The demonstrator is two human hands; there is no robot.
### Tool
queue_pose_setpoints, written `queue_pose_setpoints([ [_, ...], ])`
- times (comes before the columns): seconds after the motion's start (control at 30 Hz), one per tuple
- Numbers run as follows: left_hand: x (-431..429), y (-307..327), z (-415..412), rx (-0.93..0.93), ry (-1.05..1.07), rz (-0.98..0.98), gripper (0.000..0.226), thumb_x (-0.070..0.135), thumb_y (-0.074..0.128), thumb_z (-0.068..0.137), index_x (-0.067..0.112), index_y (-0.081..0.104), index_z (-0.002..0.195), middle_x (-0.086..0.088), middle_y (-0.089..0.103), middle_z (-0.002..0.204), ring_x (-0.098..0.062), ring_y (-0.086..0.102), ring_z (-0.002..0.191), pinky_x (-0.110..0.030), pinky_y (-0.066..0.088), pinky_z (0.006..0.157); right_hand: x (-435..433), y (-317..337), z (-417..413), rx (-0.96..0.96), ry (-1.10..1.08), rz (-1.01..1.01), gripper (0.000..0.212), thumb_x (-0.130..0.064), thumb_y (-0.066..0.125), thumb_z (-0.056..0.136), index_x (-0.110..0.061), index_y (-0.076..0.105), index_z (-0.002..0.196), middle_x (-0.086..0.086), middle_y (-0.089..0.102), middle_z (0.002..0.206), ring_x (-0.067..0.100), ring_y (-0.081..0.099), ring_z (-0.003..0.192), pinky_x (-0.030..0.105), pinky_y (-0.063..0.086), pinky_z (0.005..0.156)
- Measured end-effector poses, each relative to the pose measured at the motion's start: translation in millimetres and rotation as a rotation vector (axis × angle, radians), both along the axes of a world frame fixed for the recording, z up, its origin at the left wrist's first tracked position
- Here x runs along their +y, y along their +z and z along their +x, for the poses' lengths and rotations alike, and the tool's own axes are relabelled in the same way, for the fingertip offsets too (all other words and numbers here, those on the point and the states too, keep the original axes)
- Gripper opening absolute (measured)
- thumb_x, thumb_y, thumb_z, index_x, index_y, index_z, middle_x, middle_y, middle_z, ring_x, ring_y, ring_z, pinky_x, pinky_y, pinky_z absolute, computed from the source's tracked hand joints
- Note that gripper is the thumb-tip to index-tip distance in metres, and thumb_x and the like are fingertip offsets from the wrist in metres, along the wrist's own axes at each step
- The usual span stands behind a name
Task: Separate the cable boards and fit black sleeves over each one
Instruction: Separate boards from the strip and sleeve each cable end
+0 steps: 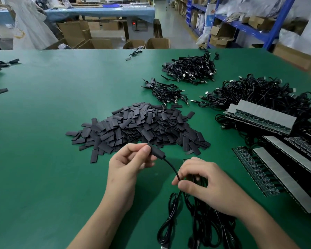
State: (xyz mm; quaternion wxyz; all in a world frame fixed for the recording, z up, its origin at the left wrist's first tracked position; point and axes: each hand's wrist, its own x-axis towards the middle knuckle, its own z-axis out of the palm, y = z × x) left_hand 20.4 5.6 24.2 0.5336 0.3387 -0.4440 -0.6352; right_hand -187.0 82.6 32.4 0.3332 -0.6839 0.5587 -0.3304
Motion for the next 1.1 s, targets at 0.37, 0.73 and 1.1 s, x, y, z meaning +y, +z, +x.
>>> queue_pose_setpoints([
  [0.37,-1.8,-12.0,2.4,-0.583,-0.006,-0.284,0.021,0.032,0.077,0.087,0.026,0.075,0.108,0.01,0.077,0.094,-0.004,0.068,0.083,-0.018,0.051,0.075,-5.3,14.5,-10.5,-0.515,-0.172,0.015,0.026,-0.043,0.058,0.099,-0.023,0.068,0.086,0.012,0.071,0.074,0.032,0.074,0.071,0.035,0.061,0.075],
  [0.73,16.9,-19.9,-11.0,-1.249,-0.291,-0.683,0.078,0.091,0.032,0.082,0.047,0.05,0.144,0.026,0.038,0.113,0.001,0.035,0.112,-0.025,0.032,0.098,-147.8,75.4,-52.1,0.276,-0.446,-0.212,0.02,-0.031,0.055,0.105,-0.019,0.066,0.095,0.0,0.069,0.073,0.011,0.066,0.053,0.032,0.061,0.062],
  [1.1,13.7,-16.2,-11.7,-1.186,-0.382,-0.716,0.054,0.079,0.039,0.092,0.05,0.062,0.131,0.026,0.042,0.116,0.0,0.033,0.112,-0.026,0.03,0.1,-234.3,94.4,-43.4,0.58,-0.432,-0.159,0.035,-0.045,0.054,0.104,-0.017,0.066,0.121,0.009,0.064,0.121,0.025,0.063,0.097,0.037,0.051,0.081],
])
